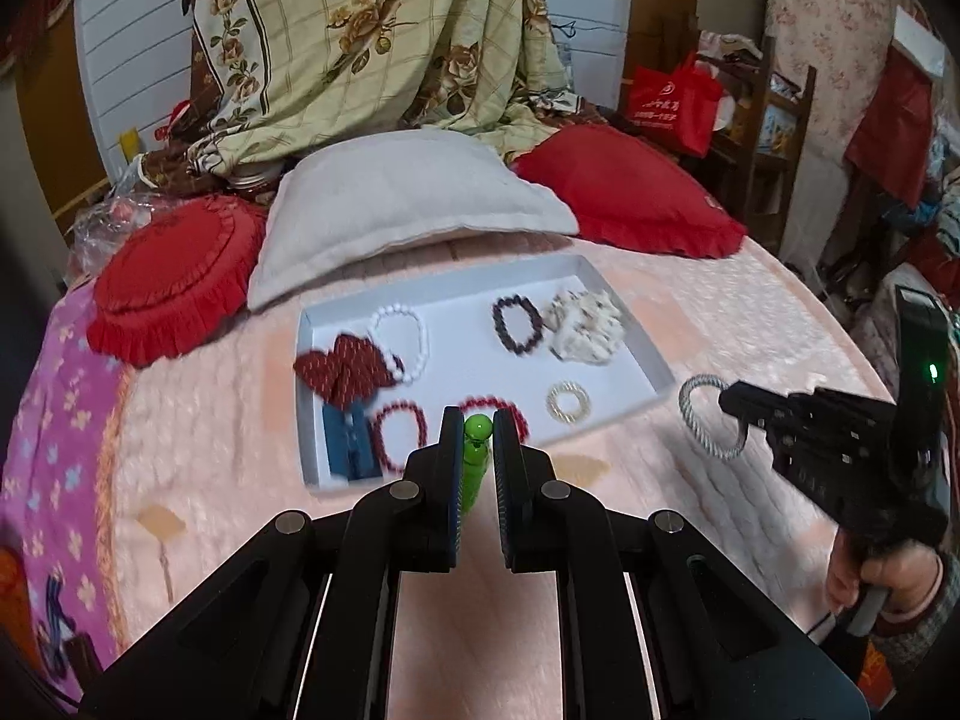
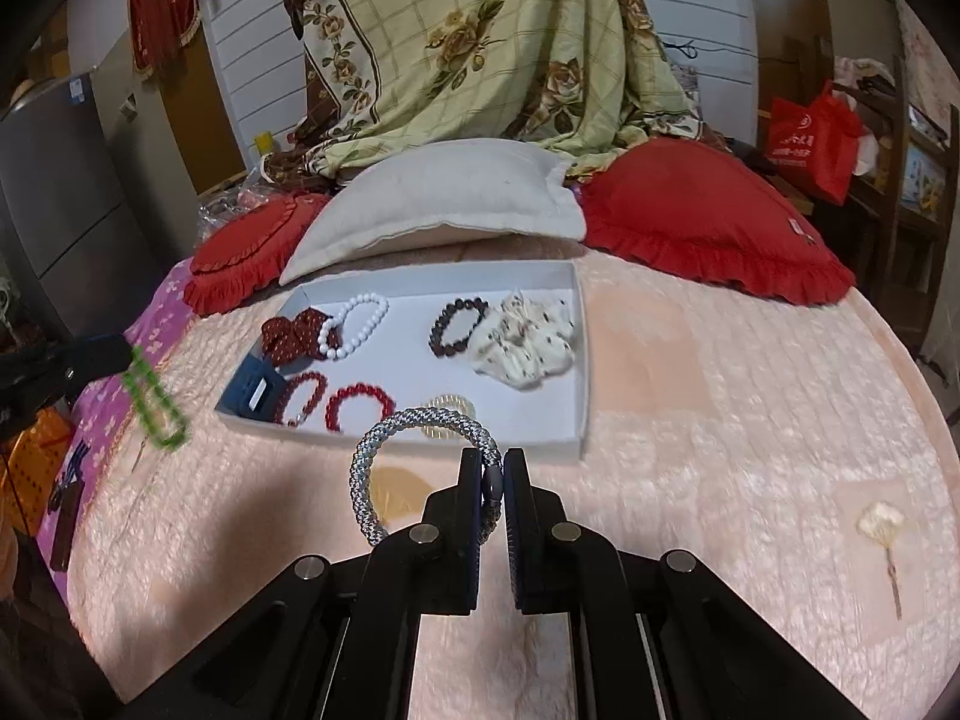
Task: Organize jewelry
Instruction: 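Lower both bracelets into the white tray and open both tools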
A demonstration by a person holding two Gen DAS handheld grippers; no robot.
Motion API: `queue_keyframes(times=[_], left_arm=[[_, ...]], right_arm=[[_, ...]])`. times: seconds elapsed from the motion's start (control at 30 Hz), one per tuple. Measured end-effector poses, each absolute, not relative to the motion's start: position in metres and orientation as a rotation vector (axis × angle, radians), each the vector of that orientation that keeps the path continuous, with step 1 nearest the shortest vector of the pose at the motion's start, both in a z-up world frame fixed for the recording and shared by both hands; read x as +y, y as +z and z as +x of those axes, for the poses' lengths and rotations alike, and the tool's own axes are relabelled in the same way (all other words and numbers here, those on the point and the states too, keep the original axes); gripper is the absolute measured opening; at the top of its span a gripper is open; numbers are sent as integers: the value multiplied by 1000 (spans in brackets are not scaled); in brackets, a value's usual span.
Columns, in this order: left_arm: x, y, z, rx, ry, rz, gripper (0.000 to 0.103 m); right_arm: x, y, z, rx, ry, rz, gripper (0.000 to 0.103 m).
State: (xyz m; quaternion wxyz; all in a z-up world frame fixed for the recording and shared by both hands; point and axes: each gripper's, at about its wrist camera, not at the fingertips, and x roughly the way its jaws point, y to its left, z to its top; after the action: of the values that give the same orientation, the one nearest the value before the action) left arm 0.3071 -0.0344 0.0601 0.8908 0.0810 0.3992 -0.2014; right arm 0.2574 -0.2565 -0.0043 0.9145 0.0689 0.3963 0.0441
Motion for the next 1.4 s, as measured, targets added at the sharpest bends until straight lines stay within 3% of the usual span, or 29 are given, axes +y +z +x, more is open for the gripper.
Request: queue_keyframes(times=[0.47,0.87,1.03,1.1,1.2,1.4], left_arm=[[-86,-1,438,972,-413,129,8],[-86,-60,483,1085,-398,79,8],[-77,-64,481,1110,-401,40,19],[-72,-60,478,1095,-389,29,26],[-68,-53,472,1089,-396,-6,29],[-54,-27,440,1050,-370,-22,29]], right_arm=[[-238,-59,369,951,129,193,7],[-231,-88,398,1014,124,218,7],[-234,-92,403,1026,109,229,7],[-234,-91,403,1027,109,228,9],[-234,-84,398,1005,103,220,26],[-233,-61,377,955,101,197,28]])
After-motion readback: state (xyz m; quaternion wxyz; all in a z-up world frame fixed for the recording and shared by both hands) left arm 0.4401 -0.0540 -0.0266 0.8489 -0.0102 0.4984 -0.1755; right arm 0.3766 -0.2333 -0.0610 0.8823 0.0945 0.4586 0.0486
